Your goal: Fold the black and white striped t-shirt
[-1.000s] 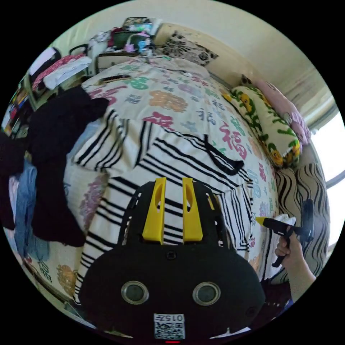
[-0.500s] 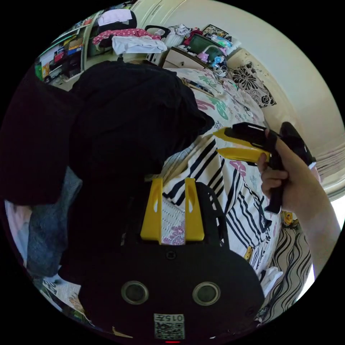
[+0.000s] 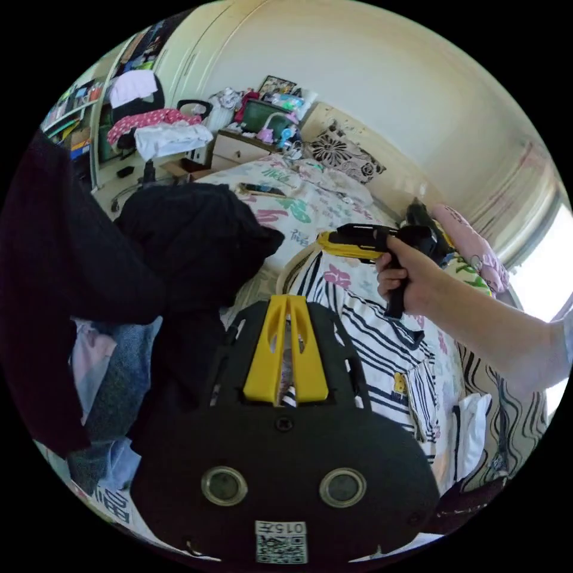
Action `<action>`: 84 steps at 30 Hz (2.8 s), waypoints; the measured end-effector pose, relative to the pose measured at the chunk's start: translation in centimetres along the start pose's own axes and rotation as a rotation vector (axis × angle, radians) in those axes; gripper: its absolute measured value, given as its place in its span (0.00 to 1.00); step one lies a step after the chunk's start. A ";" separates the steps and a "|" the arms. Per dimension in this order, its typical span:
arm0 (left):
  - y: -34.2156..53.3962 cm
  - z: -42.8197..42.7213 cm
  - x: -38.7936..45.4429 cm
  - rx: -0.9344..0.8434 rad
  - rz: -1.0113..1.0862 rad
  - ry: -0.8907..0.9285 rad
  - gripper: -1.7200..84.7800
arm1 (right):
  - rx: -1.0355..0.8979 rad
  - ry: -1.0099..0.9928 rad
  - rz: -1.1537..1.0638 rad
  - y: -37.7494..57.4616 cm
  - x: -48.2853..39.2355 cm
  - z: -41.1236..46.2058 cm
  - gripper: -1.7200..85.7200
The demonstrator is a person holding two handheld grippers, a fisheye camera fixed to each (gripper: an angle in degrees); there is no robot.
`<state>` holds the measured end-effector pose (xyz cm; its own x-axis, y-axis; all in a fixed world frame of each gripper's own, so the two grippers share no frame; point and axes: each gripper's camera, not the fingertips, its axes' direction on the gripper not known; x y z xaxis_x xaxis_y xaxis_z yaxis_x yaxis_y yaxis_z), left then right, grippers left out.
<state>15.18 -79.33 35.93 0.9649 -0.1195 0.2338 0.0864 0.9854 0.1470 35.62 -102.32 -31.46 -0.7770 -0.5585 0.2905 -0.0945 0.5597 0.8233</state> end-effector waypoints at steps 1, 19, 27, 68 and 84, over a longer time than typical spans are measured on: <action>0.2 -0.7 0.9 0.015 0.030 0.016 0.01 | 0.041 -0.045 0.010 0.9 0.7 -1.6 0.03; 6.2 5.9 13.5 -0.281 0.179 0.085 0.09 | -0.007 0.149 0.149 9.4 11.4 -10.3 0.08; 10.5 9.2 15.1 -0.430 0.312 -0.123 0.08 | -0.045 0.181 0.178 7.1 10.7 -7.0 0.01; 6.4 28.7 42.0 -0.706 1.231 -0.051 0.03 | -0.198 0.615 0.120 12.7 2.1 -26.9 0.01; 9.9 15.3 38.2 -0.268 1.153 0.127 0.03 | 0.035 0.606 -0.062 26.9 -11.8 -35.6 0.01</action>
<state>49.12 -75.99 61.06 0.5238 0.8518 -0.0029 -0.8141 0.4996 -0.2961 64.39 -102.46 4.56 -0.2775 -0.8341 0.4768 -0.1568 0.5290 0.8340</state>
